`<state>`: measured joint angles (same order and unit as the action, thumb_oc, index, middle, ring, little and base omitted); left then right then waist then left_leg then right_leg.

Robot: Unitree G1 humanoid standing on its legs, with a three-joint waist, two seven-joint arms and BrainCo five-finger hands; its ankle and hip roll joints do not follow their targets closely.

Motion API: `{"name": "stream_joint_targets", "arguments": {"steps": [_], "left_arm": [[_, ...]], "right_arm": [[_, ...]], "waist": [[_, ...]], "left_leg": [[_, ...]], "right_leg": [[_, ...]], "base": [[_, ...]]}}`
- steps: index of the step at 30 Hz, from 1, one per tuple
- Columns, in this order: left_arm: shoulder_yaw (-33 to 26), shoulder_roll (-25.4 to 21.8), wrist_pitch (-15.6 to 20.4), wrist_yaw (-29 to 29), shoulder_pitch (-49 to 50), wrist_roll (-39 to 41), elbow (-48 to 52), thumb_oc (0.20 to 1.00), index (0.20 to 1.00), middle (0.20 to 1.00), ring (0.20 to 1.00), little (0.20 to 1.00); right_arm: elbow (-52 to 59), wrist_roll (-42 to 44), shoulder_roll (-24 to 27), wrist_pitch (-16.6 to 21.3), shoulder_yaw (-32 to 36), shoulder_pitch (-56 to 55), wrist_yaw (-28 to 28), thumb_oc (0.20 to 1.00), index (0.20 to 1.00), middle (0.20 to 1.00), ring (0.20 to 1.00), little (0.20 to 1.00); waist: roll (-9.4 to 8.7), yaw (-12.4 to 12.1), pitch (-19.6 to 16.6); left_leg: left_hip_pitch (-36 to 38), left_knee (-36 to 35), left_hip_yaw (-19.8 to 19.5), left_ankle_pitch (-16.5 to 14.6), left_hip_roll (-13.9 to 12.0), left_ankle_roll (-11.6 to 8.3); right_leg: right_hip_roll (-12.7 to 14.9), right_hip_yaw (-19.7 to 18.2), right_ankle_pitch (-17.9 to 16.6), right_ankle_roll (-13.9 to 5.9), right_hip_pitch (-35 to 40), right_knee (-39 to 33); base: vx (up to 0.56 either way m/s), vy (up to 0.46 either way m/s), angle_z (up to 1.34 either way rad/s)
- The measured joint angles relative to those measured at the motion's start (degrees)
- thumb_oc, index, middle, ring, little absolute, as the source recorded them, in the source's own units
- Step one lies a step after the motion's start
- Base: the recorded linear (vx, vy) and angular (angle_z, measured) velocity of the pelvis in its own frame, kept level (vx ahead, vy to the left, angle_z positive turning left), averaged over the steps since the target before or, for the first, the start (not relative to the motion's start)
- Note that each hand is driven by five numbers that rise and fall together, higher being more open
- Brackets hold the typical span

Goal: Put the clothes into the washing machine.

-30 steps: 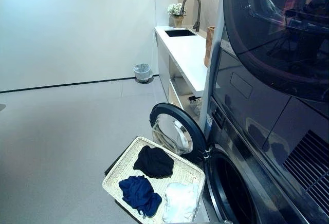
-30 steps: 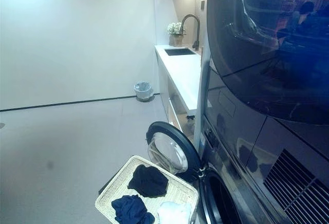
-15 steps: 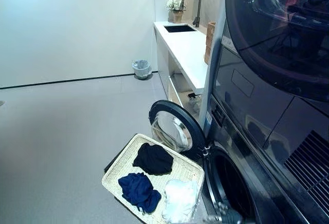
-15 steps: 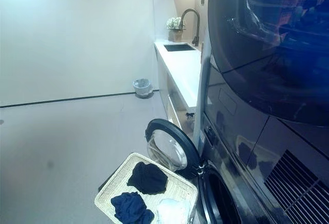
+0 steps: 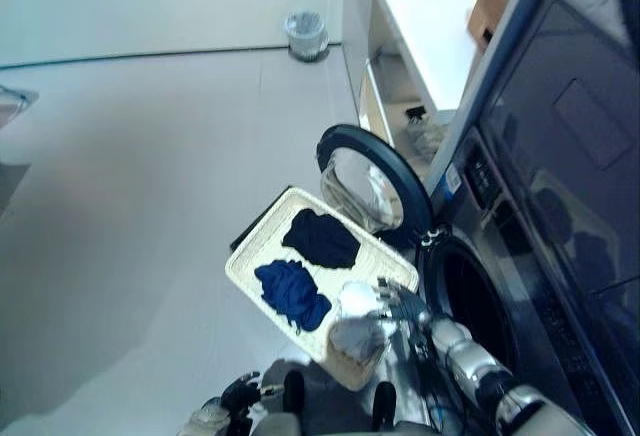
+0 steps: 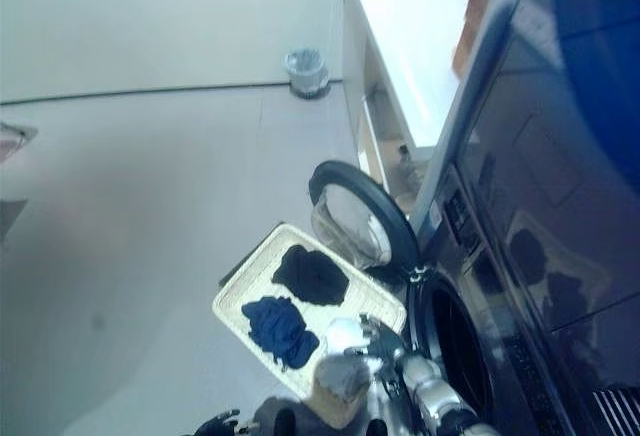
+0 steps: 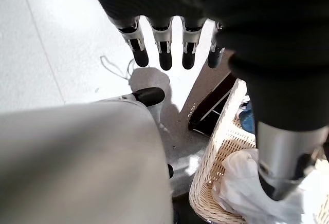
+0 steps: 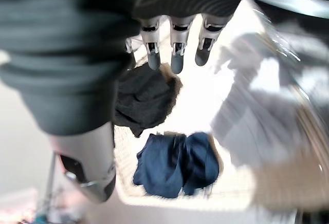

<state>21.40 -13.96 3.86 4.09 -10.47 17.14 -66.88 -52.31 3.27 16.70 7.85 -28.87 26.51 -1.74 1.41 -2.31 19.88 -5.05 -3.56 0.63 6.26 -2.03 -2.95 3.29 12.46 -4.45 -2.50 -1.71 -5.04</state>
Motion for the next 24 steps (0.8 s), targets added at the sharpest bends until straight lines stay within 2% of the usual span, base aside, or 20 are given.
{"name": "stream_joint_targets", "arguments": {"steps": [2,6,13,15,17,18,19,21,24], "left_arm": [[0.96,-0.09,0.36,-0.2,-1.77,0.02,0.25,1.0,1.0,1.0,1.0,1.0],[1.46,-0.25,1.06,-0.53,-3.57,0.69,0.22,1.0,1.0,1.0,1.0,1.0],[2.11,-0.6,2.03,-1.36,-5.15,1.51,-0.08,1.0,1.0,1.0,1.0,1.0],[2.16,-0.77,2.27,-1.46,-5.88,2.28,-0.1,1.0,1.0,1.0,1.0,1.0],[2.12,-0.8,2.99,-2.22,-5.7,2.41,0.9,1.0,1.0,1.0,1.0,1.0],[2.12,-0.8,2.99,-2.22,-5.7,2.41,0.9,1.0,1.0,1.0,1.0,1.0],[2.12,-0.81,3.29,-3.43,-5.54,2.42,2.11,1.0,1.0,1.0,1.0,1.0],[2.08,-0.95,3.58,-5.12,-5.47,2.89,3.98,1.0,1.0,1.0,1.0,1.0],[0.43,-1.33,5.36,-11.04,-4.78,2.87,9.63,1.0,1.0,1.0,1.0,1.0]], "right_arm": [[0.1,-4.05,1.67,-1.53,-1.06,3.16,-3.08,1.0,1.0,1.0,1.0,1.0],[-0.07,-6.34,2.56,-5.65,-2.48,8.38,-6.21,1.0,1.0,1.0,1.0,1.0],[-1.15,-4.48,2.21,-6.98,-2.47,10.53,-9.07,1.0,1.0,1.0,1.0,1.0],[-1.21,-0.07,2.06,-6.95,-1.84,10.64,-11.04,1.0,1.0,1.0,1.0,1.0],[0.94,9.59,1.99,-6.61,1.95,8.74,-11.31,1.0,1.0,1.0,1.0,1.0],[0.94,9.59,1.99,-6.61,1.95,8.74,-11.31,1.0,1.0,1.0,1.0,1.0],[2.38,15.55,2.16,-5.54,3.87,7.31,-11.35,1.0,1.0,1.0,1.0,1.0],[5.1,19.14,2.13,-4.03,6.04,4.3,-11.58,1.0,1.0,1.0,1.0,1.0],[11.67,25.62,1.9,1.0,10.15,-4.09,-11.5,1.0,1.0,1.0,1.0,1.0]], "waist": [[0.36,-0.52,2.09],[0.64,-1.78,5.19],[0.32,-3.61,7.26],[0.2,-3.56,7.4],[0.16,-3.38,7.47],[0.16,-3.38,7.47],[0.12,-3.1,7.49],[-0.02,-2.82,7.58],[-0.61,-1.21,7.88]], "left_leg": [[-1.24,0.33,-0.65,0.41,0.17,0.01],[-2.8,0.63,-0.84,0.52,0.26,0.1],[-3.84,0.57,-1.15,0.59,0.34,0.18],[-4.89,0.72,-1.84,0.76,0.5,0.23],[-5.14,0.63,-2.24,0.97,0.58,0.23],[-5.14,0.63,-2.24,0.97,0.58,0.23],[-5.14,0.63,-2.24,1.02,0.7,0.3],[-5.08,0.65,-2.24,1.04,0.73,0.3],[-4.41,0.42,-1.75,1.12,0.94,0.44]], "right_leg": [[0.11,0.43,-0.38,0.22,-0.63,-0.09],[0.11,0.69,-0.45,0.31,-1.55,-0.09],[0.1,1.19,-0.25,0.31,-1.88,-0.11],[0.17,1.79,-0.16,0.23,-2.53,-0.11],[0.21,2.08,-0.14,0.2,-2.65,-0.11],[0.21,2.08,-0.14,0.2,-2.65,-0.11],[0.28,2.07,-0.03,0.05,-2.63,-0.11],[0.32,2.02,-0.03,0.04,-2.6,-0.1],[0.63,1.38,-0.05,-0.07,-2.43,0.09]], "base": [[-0.08,0.017,0.18],[-0.06,-0.009,0.15],[-0.04,-0.021,0.1],[-0.04,0.033,0.15],[-0.03,0.022,0.09],[0.0,0.0,0.0],[0.0,0.0,0.0],[0.0,0.0,0.0],[0.02,0.012,-0.06]]}}
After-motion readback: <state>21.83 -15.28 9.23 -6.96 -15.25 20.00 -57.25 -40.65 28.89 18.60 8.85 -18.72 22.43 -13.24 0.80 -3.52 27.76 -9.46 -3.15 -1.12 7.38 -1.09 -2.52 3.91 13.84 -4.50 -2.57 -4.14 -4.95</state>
